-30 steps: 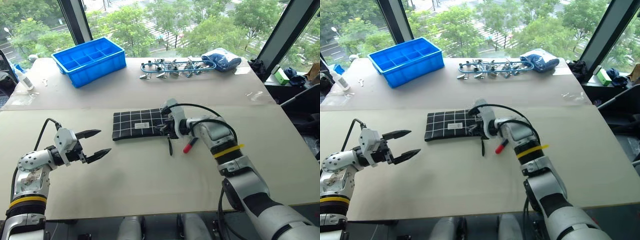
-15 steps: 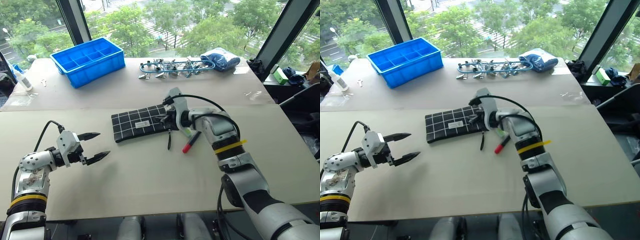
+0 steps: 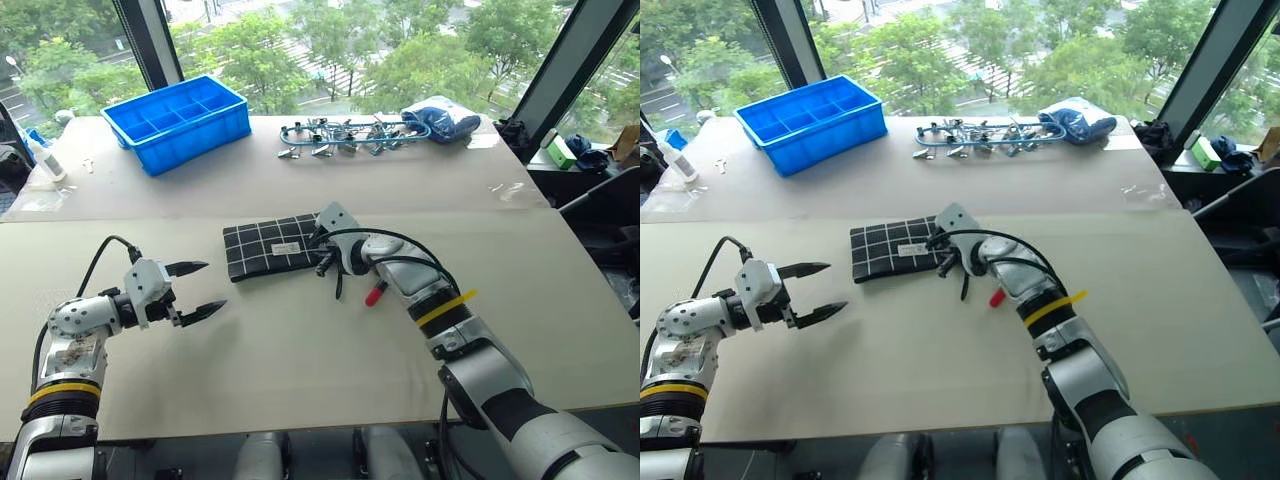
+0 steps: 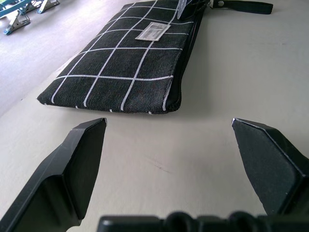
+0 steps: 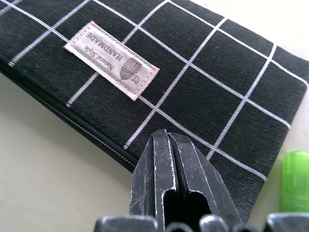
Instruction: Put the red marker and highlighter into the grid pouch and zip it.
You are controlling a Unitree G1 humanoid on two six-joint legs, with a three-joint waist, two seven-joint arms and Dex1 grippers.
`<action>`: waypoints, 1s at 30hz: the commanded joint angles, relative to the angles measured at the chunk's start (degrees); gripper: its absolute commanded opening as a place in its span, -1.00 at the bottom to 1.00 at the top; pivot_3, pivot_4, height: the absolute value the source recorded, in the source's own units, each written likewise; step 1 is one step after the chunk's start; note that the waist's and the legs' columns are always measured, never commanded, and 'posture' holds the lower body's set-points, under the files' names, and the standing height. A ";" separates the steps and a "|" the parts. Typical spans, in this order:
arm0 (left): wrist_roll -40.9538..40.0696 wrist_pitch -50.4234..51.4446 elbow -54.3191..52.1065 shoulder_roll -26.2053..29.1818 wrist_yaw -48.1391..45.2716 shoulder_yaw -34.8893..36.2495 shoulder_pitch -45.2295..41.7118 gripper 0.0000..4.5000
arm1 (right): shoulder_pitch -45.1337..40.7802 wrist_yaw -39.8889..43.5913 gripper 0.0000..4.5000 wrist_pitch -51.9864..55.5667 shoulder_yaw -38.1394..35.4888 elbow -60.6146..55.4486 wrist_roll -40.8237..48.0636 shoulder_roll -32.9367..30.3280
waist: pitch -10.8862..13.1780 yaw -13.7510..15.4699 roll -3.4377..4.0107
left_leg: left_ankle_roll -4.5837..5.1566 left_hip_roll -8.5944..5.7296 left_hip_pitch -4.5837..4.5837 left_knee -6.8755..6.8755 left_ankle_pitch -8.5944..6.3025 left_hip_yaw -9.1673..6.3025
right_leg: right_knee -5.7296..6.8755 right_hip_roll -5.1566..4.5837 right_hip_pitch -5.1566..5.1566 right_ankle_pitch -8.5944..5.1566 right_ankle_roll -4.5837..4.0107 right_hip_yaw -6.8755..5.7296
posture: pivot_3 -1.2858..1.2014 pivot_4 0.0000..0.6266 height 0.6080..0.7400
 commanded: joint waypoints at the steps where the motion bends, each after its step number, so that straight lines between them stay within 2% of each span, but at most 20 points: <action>1: 0.52 -1.29 -0.67 -0.19 0.32 -0.74 -1.93 1.00 | -0.58 -1.17 -0.96 0.53 -3.17 2.08 0.58 0.82 | 0.00 0.03 0.00 | -0.04 0.00 0.00 0.00 0.03 0.00 | 0.00 0.00 0.00 0.00 0.00 0.00 | 0.03 -0.52 1.00; 7: 0.90 -1.79 0.19 -0.67 0.39 -1.83 -3.57 1.00 | -3.93 -2.34 -0.96 -0.97 -6.23 6.44 0.33 0.48 | 0.00 0.05 0.00 | -0.09 0.00 0.00 0.00 0.06 0.00 | 0.01 0.00 0.00 0.00 0.00 0.00 | 0.03 -0.52 1.00; 15: 5.84 -5.09 5.55 -0.64 3.50 -4.36 -7.61 1.00 | -0.18 -1.89 -0.96 -5.19 -0.36 6.27 -5.37 -0.34 | -0.01 -0.07 -0.01 | -0.09 -0.01 0.00 -0.01 0.06 -0.01 | 0.01 0.01 0.02 0.00 0.00 0.00 | 0.03 -0.52 1.00; 23: 12.89 -17.36 17.05 -1.59 9.08 -7.29 -14.06 1.00 | 1.34 -1.20 -0.96 -3.43 -0.99 2.75 -5.87 0.74 | -0.03 -0.13 -0.03 | -0.09 -0.01 0.02 0.00 0.06 -0.01 | 0.03 0.01 0.04 0.00 0.00 0.00 | 0.03 -0.52 1.00; 30: 16.10 -28.02 24.46 -3.06 9.73 -10.26 -17.24 1.00 | 1.17 -0.77 -0.96 -2.27 -1.72 1.20 -5.75 0.62 | -0.03 -0.25 -0.03 | -0.09 -0.01 0.02 -0.01 0.06 0.01 | 0.04 0.01 0.04 0.00 0.00 0.00 | 0.03 -0.52 1.00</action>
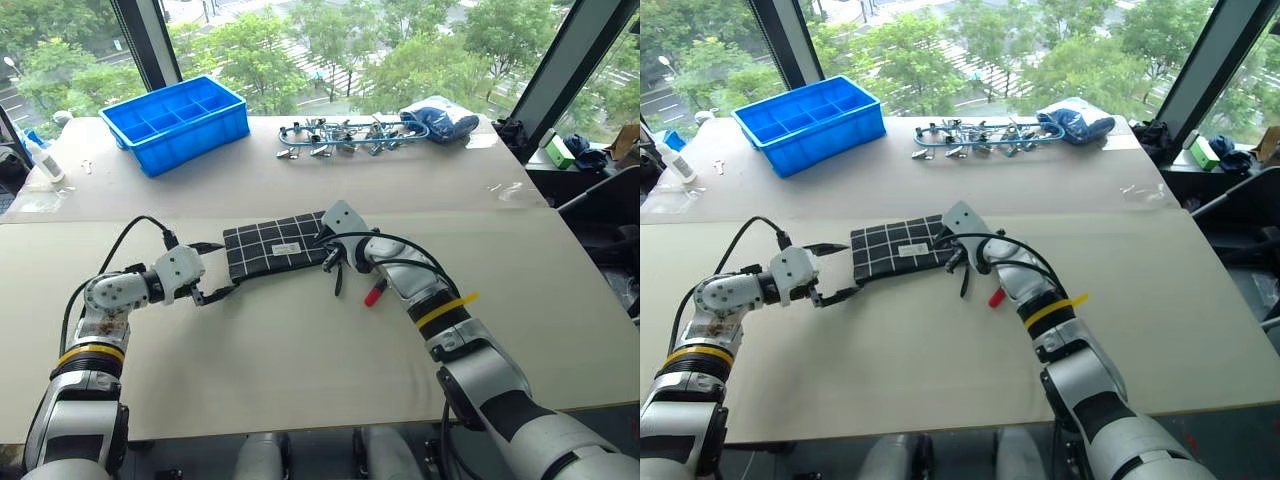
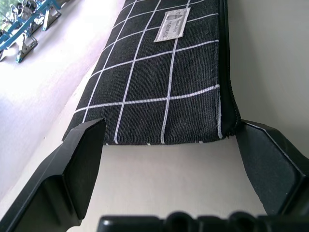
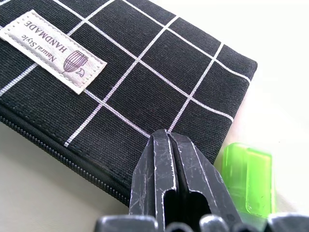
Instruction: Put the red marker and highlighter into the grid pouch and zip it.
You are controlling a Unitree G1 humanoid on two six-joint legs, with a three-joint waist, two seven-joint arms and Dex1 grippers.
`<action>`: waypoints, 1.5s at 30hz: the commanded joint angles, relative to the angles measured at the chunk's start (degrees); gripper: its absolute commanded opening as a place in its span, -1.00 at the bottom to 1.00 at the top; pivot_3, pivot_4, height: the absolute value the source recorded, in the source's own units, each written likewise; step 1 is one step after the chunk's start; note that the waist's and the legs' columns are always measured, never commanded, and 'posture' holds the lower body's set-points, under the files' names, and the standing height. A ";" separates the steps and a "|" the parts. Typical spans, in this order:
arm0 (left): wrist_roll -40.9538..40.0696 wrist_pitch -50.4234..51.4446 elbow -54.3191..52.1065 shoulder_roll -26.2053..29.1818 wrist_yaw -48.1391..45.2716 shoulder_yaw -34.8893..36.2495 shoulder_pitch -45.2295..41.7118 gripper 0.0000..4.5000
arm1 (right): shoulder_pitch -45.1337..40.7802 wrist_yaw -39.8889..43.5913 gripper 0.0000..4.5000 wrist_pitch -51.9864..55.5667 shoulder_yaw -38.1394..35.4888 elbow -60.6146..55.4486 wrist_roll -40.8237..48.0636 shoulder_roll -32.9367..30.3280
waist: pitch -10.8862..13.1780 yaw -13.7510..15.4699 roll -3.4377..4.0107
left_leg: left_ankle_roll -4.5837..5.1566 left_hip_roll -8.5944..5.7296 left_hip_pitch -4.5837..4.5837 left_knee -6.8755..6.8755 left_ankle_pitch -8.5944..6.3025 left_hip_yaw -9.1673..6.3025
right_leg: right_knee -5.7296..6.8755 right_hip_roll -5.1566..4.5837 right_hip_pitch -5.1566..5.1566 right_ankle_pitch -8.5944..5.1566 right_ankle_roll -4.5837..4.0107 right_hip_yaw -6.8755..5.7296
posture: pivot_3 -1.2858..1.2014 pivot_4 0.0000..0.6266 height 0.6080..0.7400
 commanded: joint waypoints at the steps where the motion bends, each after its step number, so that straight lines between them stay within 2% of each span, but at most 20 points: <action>1: 1.68 -5.73 3.25 -0.65 0.37 -1.56 -1.80 1.00 | 0.87 1.23 -0.96 1.81 0.08 -1.13 0.05 0.07 | 0.00 -0.01 0.00 | 0.00 0.00 0.00 0.00 0.00 0.00 | 0.00 0.00 0.00 0.00 0.00 -0.01 | 0.03 -0.52 1.00; 4: 3.80 -8.57 5.88 -0.56 1.45 -2.95 -2.92 1.00 | 0.97 1.37 -0.96 2.27 -0.10 -1.66 0.22 0.03 | 0.00 0.01 0.00 | 0.01 -0.01 0.00 0.01 -0.01 0.00 | 0.00 -0.01 0.01 0.00 0.00 0.00 | 0.03 -0.52 1.00; 7: 6.23 -10.80 8.54 0.10 4.33 -3.74 -4.44 0.70 | 1.13 1.52 -1.00 2.63 -0.21 -2.22 0.23 -0.23 | 0.00 0.09 0.00 | 0.03 -0.01 0.00 0.01 -0.01 0.00 | 0.00 -0.01 0.02 0.00 0.00 -0.01 | 0.03 -0.52 1.00; 8: 6.42 -11.20 9.21 0.19 4.48 -3.95 -4.79 0.49 | 1.15 1.58 -1.00 2.72 -0.30 -2.32 0.22 -0.35 | 0.00 0.07 0.00 | 0.04 -0.02 0.00 0.02 -0.02 -0.01 | -0.01 -0.01 0.02 0.00 0.00 -0.01 | 0.03 -0.52 1.00; 13: 8.09 -13.21 12.41 1.41 5.77 -5.04 -5.97 -0.30 | 1.31 1.72 -1.00 3.39 -0.89 -2.84 0.39 -0.87 | 0.00 0.02 0.00 | 0.08 0.00 0.01 0.02 -0.04 -0.01 | 0.00 0.00 0.01 0.00 0.00 -0.02 | 0.03 -0.52 1.00; 14: 8.16 -13.36 12.99 1.61 5.83 -5.11 -6.19 -0.30 | 1.36 1.73 -1.00 3.50 -0.93 -2.97 0.40 -0.92 | 0.00 -0.02 0.00 | 0.08 0.00 0.01 0.02 -0.04 -0.01 | 0.00 0.00 0.01 0.00 0.00 -0.02 | 0.03 -0.52 1.00; 16: 7.80 -13.37 13.97 1.66 5.68 -4.95 -6.58 -0.61 | 1.49 1.80 -1.00 3.77 -1.01 -3.33 0.45 -1.02 | 0.00 -0.07 0.00 | 0.08 0.00 0.01 0.02 -0.04 -0.01 | 0.01 0.00 0.01 0.00 0.00 -0.02 | 0.03 -0.52 1.00; 17: 6.89 -12.91 14.36 1.40 4.85 -4.54 -6.74 -0.66 | 1.56 1.82 -1.00 3.99 -1.14 -3.54 0.55 -1.06 | 0.00 -0.07 0.00 | 0.08 0.00 0.01 0.01 -0.04 -0.01 | 0.01 0.00 0.00 0.00 0.00 -0.02 | 0.03 -0.52 1.00; 19: 5.78 -12.47 14.82 1.03 3.92 -3.99 -6.99 -0.97 | 1.64 1.86 -1.00 4.20 -1.25 -3.82 0.61 -1.16 | 0.00 -0.11 0.00 | 0.09 0.00 0.01 0.01 -0.04 -0.01 | 0.05 0.00 0.00 0.00 0.00 -0.02 | 0.03 -0.52 1.00; 28: -1.85 -6.64 13.67 -1.98 -2.72 0.75 -7.62 -0.99 | 2.68 3.13 -1.00 5.77 -2.15 -6.48 1.57 -2.14 | 0.00 -0.06 -0.01 | 0.07 -0.01 -0.02 0.04 -0.03 -0.02 | 0.08 -0.01 0.01 0.00 0.02 -0.03 | 0.03 -0.52 1.00; 32: -5.23 -2.90 11.31 -2.54 -8.10 2.25 -6.55 -0.99 | 2.67 6.92 -1.00 9.73 -7.27 -11.27 8.59 -1.06 | 0.00 -0.16 -0.01 | 0.07 -0.01 -0.04 0.04 -0.04 -0.02 | 0.06 -0.01 0.00 -0.01 0.02 -0.03 | 0.03 -0.52 1.00; 34: -6.13 -1.22 9.90 -2.27 -9.67 2.61 -5.75 -1.00 | 1.83 8.61 -0.74 13.00 -11.59 -14.56 13.71 -0.69 | 0.00 -0.30 -0.01 | 0.06 0.00 -0.04 0.04 -0.03 -0.02 | 0.07 0.00 0.00 -0.01 0.02 -0.02 | 0.03 -0.52 1.00; 35: -6.47 -0.56 9.18 -2.08 -10.19 2.76 -5.31 -1.00 | 1.46 9.39 -0.67 14.98 -13.43 -16.22 16.16 -0.62 | 0.00 -0.35 -0.01 | 0.06 0.00 -0.06 0.03 -0.03 -0.02 | 0.07 0.00 -0.02 -0.01 0.02 -0.02 | 0.03 -0.52 1.00; 38: -7.08 1.31 7.38 -1.35 -10.94 3.26 -4.14 -1.00 | -0.34 11.16 -0.21 22.30 -17.15 -21.18 22.32 -1.49 | 0.00 -0.43 -0.01 | 0.08 0.01 -0.06 0.03 -0.04 -0.04 | 0.07 0.01 -0.02 -0.01 0.02 -0.03 | 0.03 -0.52 1.00; 44: -11.12 9.14 -1.47 0.48 -12.19 5.46 0.37 -1.00 | -5.12 13.06 0.74 37.81 -27.88 -29.81 34.97 -9.24 | 0.01 -0.23 0.00 | 0.21 0.02 -0.17 0.04 -0.11 -0.15 | 0.01 -0.02 -0.06 0.00 0.02 -0.05 | 0.03 -0.52 1.00; 45: -12.89 12.81 -4.44 0.54 -12.42 6.16 1.36 -1.00 | -5.03 13.49 0.82 39.35 -29.31 -30.18 36.33 -11.20 | 0.01 -0.07 0.00 | 0.22 0.01 -0.17 0.07 -0.12 -0.17 | 0.03 -0.02 -0.05 0.00 0.03 -0.07 | 0.03 -0.52 1.00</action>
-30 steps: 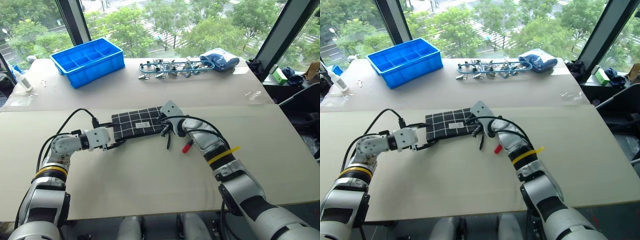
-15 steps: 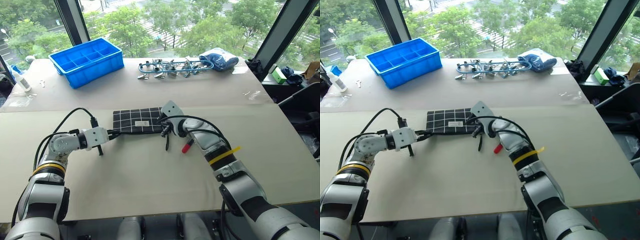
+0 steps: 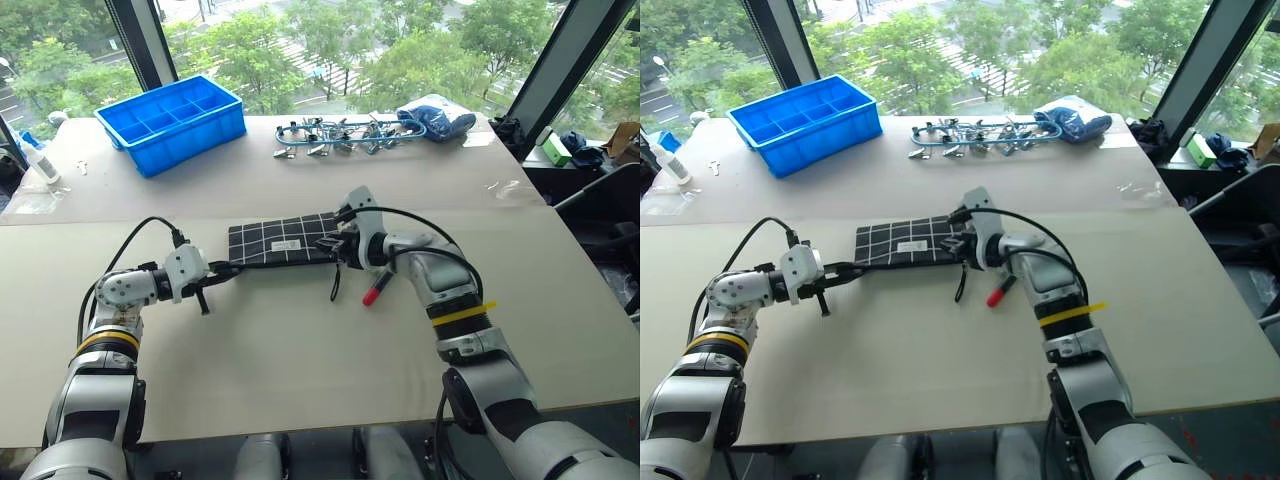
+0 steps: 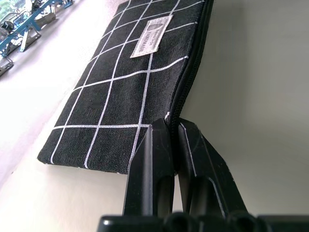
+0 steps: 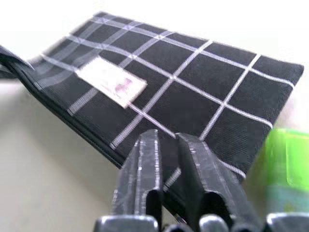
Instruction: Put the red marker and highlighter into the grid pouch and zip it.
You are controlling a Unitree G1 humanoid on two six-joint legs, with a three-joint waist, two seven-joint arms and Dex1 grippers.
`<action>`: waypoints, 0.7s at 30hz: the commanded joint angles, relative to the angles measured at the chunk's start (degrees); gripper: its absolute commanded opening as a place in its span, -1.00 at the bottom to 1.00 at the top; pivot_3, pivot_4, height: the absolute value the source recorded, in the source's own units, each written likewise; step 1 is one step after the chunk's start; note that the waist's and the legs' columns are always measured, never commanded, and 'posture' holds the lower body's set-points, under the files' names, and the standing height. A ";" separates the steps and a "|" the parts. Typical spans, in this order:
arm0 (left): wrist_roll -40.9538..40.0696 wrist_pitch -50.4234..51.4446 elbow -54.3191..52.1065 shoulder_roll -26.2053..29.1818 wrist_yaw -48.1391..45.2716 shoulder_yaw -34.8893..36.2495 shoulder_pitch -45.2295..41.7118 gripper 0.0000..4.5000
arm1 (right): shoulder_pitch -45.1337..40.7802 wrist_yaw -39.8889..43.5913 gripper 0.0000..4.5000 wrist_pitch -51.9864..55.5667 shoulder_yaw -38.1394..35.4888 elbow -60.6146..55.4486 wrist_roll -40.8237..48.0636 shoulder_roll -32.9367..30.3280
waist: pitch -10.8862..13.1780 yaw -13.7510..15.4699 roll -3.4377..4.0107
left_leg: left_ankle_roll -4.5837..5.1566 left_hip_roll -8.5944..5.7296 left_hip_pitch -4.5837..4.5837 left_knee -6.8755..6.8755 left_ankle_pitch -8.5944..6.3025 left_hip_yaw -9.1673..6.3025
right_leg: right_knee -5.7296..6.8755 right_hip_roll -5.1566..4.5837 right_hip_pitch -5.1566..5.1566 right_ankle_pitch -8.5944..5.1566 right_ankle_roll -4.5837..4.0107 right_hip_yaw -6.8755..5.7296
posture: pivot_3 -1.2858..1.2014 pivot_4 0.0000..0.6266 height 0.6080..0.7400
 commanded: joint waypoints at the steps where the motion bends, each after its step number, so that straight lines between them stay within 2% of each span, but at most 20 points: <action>1: -6.89 12.00 -11.35 1.34 -0.58 3.45 2.88 -1.00 | -0.57 0.96 0.82 6.26 -7.11 -4.87 6.43 -6.28 | 0.00 0.38 0.00 | 0.02 -0.01 0.00 0.00 -0.01 0.00 | -0.03 -0.01 0.01 0.00 0.00 -0.01 | 0.03 -0.52 1.00; 6: -14.83 32.84 -30.08 0.90 5.52 6.70 7.78 -1.00 | 7.19 0.46 0.82 5.35 -6.79 -12.83 7.48 -13.35 | 0.00 0.98 -0.01 | 0.05 -0.01 -0.03 -0.01 -0.03 -0.01 | -0.08 -0.02 0.02 0.01 0.03 0.03 | 0.03 -0.52 1.00; 11: -18.59 45.30 -41.73 0.11 12.33 8.47 10.16 -1.00 | 15.59 -1.75 0.82 1.86 -1.19 -18.38 4.68 -15.40 | 0.00 0.92 -0.01 | 0.03 -0.02 -0.03 0.01 -0.02 -0.04 | -0.07 0.02 0.02 0.01 0.04 0.08 | 0.03 -0.52 1.00; 14: -17.20 49.31 -45.94 0.56 14.48 6.96 11.95 -1.00 | 18.40 -7.50 0.82 -0.64 4.87 -18.13 -0.31 -13.34 | 0.00 0.63 -0.01 | 0.03 -0.02 0.13 -0.02 -0.02 0.01 | -0.08 0.05 0.03 0.00 0.05 0.22 | 0.03 -0.52 1.00; 18: -12.98 50.94 -48.69 1.75 16.43 4.09 13.49 -1.00 | 18.41 -13.12 0.82 1.91 4.17 -17.44 0.07 -7.28 | 0.01 0.81 -0.02 | -0.05 -0.03 0.17 -0.01 0.03 0.05 | -0.12 0.08 0.01 -0.02 0.03 0.23 | 0.03 -0.52 1.00; 21: -12.02 52.07 -50.35 1.85 17.18 3.32 14.00 -1.00 | 18.07 -15.05 0.82 1.90 4.65 -16.76 -0.69 -5.80 | 0.01 1.15 -0.02 | -0.13 -0.04 0.15 0.00 0.08 0.07 | -0.11 0.07 0.03 -0.02 0.03 0.22 | 0.03 -0.52 1.00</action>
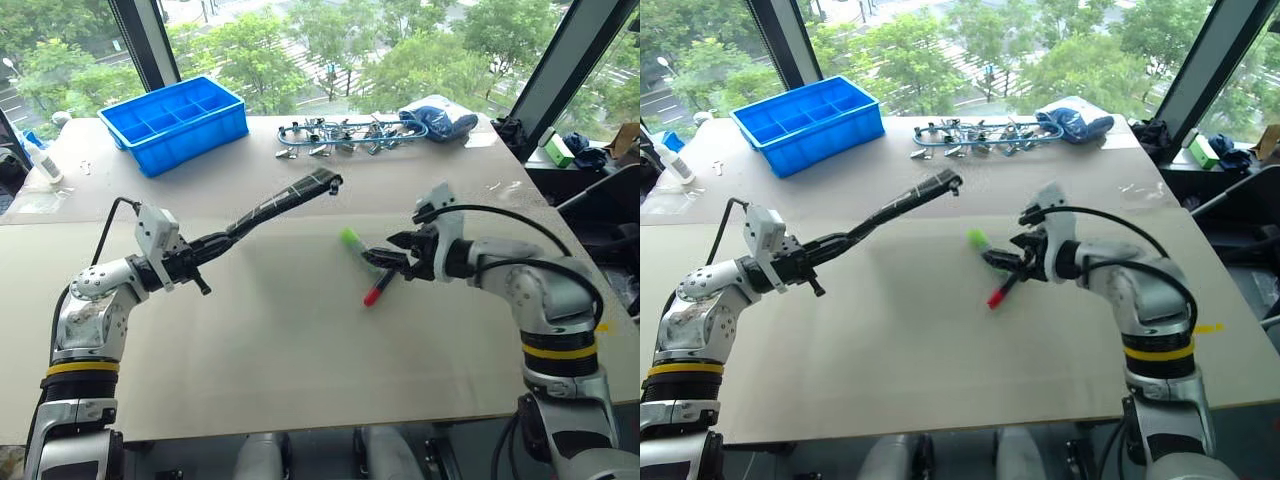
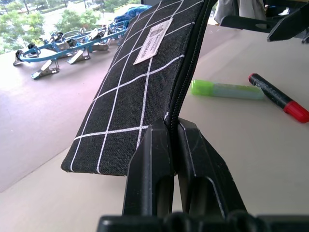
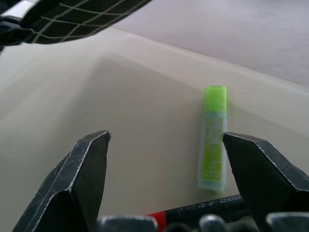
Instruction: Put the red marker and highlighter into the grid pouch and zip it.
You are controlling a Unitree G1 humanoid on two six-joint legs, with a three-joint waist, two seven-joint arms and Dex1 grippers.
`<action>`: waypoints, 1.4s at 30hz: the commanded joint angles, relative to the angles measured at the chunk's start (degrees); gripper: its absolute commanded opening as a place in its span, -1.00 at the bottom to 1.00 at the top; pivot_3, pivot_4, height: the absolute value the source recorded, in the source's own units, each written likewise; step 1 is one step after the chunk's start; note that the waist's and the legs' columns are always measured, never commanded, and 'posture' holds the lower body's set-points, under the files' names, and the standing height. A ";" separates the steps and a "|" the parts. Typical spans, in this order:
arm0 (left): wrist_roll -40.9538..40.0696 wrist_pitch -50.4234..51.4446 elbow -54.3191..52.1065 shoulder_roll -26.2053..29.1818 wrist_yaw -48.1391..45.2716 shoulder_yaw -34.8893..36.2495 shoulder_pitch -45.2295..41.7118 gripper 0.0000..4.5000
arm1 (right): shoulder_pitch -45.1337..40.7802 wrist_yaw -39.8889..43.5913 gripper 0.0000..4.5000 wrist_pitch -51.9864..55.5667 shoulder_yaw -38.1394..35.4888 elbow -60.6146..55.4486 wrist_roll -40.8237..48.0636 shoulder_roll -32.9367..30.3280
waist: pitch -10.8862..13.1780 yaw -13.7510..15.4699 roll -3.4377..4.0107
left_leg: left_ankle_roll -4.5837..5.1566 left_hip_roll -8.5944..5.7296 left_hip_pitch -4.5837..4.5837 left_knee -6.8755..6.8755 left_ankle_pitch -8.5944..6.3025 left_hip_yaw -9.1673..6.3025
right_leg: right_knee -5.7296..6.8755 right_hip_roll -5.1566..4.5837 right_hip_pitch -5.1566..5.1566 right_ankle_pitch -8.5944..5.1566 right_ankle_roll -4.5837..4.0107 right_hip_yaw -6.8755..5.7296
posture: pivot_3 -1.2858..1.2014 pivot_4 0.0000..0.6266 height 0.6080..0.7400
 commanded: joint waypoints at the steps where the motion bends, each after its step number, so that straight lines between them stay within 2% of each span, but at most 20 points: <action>1: 1.19 1.29 -4.41 1.14 1.30 -0.31 0.33 -1.00 | -1.65 -2.83 0.82 -0.05 -0.68 -0.21 -0.47 0.67 | 0.00 0.28 0.00 | 0.00 -0.02 -0.01 0.00 0.00 0.01 | 0.00 -0.02 0.00 0.00 0.00 0.00 | 0.03 -0.52 1.00; 10: 0.12 6.05 -8.29 0.53 2.53 -0.28 0.52 -1.00 | -2.67 -3.62 0.82 -3.38 2.10 3.16 -2.58 0.75 | 0.00 0.16 0.00 | 0.03 -0.02 0.00 -0.01 -0.02 -0.02 | -0.02 -0.01 0.01 0.00 0.00 -0.02 | 0.03 -0.52 1.00; 27: 0.21 7.00 -8.19 -0.75 2.49 -0.55 0.12 -1.00 | -8.05 -4.74 0.82 -14.95 7.67 17.35 -9.41 6.96 | 0.00 0.10 0.00 | -0.02 -0.02 0.00 0.00 0.01 -0.01 | 0.00 -0.01 0.01 0.00 -0.01 -0.01 | 0.03 -0.52 1.00; 31: 0.20 6.99 -8.34 -1.02 2.85 -0.37 0.28 -1.00 | -7.80 -3.16 0.39 -15.64 7.80 16.77 -9.24 6.90 | 0.00 0.07 0.01 | -0.06 -0.02 -0.01 0.00 0.04 0.00 | 0.01 -0.02 0.01 0.00 -0.01 -0.01 | 0.03 -0.52 1.00; 38: 0.03 7.04 -8.50 -1.34 3.53 0.10 0.31 -1.00 | -7.62 -0.24 -0.71 -15.77 7.75 14.70 -8.63 6.56 | 0.00 0.07 0.01 | -0.05 -0.02 -0.01 -0.01 0.03 -0.01 | 0.01 -0.01 0.01 0.00 -0.01 -0.01 | 0.03 -0.52 1.00; 40: -0.04 7.07 -8.45 -1.45 3.67 0.17 0.21 -1.00 | -7.68 0.22 -0.97 -15.63 7.75 14.23 -8.55 6.73 | 0.00 0.07 0.01 | -0.05 -0.02 -0.01 -0.01 0.03 -0.01 | 0.01 -0.01 0.01 0.00 -0.01 -0.01 | 0.03 -0.52 1.00; 42: -0.04 7.02 -8.42 -1.54 3.77 0.15 0.18 -1.00 | -7.70 0.36 -0.97 -15.53 7.70 14.09 -8.67 6.88 | 0.00 0.08 0.01 | -0.06 -0.02 -0.01 -0.01 0.03 -0.01 | 0.01 -0.01 0.01 0.00 -0.01 -0.01 | 0.03 -0.52 1.00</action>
